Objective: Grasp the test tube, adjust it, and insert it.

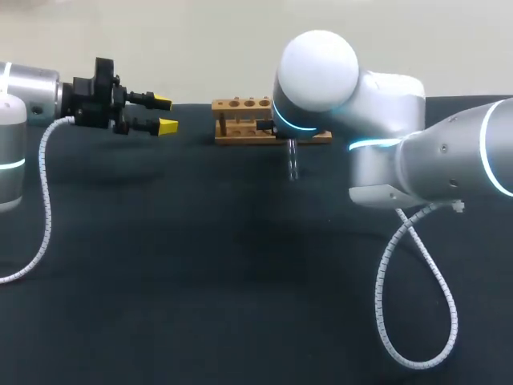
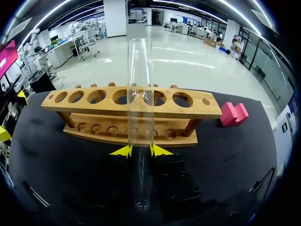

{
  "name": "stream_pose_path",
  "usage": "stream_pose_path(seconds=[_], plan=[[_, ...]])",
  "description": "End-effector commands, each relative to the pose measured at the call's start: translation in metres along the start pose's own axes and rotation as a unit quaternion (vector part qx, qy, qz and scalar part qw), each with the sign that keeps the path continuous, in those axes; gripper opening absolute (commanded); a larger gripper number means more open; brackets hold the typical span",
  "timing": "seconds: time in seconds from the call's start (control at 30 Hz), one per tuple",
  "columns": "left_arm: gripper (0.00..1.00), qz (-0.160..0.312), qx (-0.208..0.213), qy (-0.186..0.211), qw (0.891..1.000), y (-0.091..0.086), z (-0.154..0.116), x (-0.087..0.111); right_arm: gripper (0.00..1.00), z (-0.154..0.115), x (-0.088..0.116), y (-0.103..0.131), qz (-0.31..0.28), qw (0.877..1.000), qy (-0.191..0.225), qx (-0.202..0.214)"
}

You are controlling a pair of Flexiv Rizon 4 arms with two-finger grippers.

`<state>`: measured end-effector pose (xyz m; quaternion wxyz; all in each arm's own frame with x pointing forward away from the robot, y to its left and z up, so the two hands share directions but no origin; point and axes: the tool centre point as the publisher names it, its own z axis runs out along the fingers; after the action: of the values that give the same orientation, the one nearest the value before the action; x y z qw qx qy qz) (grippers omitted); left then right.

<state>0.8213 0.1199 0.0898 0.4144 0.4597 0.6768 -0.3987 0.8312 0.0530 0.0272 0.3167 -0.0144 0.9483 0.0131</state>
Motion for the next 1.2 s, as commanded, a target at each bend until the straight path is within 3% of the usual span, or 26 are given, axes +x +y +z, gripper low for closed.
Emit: stream_pose_path(seconds=[0.03, 0.37, 1.2], plan=[[1.00, 0.001, -0.003, -0.002, 1.000, -0.002, 0.000, 0.001, 0.00, 0.003, 0.006, -0.001, 0.003, 1.000, 0.002, 0.002], [1.00, 0.001, -0.003, -0.002, 1.000, -0.002, 0.000, 0.001, 0.00, -0.017, 0.013, 0.001, 0.029, 1.000, -0.005, 0.004], [1.00, 0.001, -0.003, -0.002, 1.000, -0.002, 0.000, 0.001, 0.00, -0.100, 0.014, -0.021, 0.100, 0.990, -0.091, 0.035]])
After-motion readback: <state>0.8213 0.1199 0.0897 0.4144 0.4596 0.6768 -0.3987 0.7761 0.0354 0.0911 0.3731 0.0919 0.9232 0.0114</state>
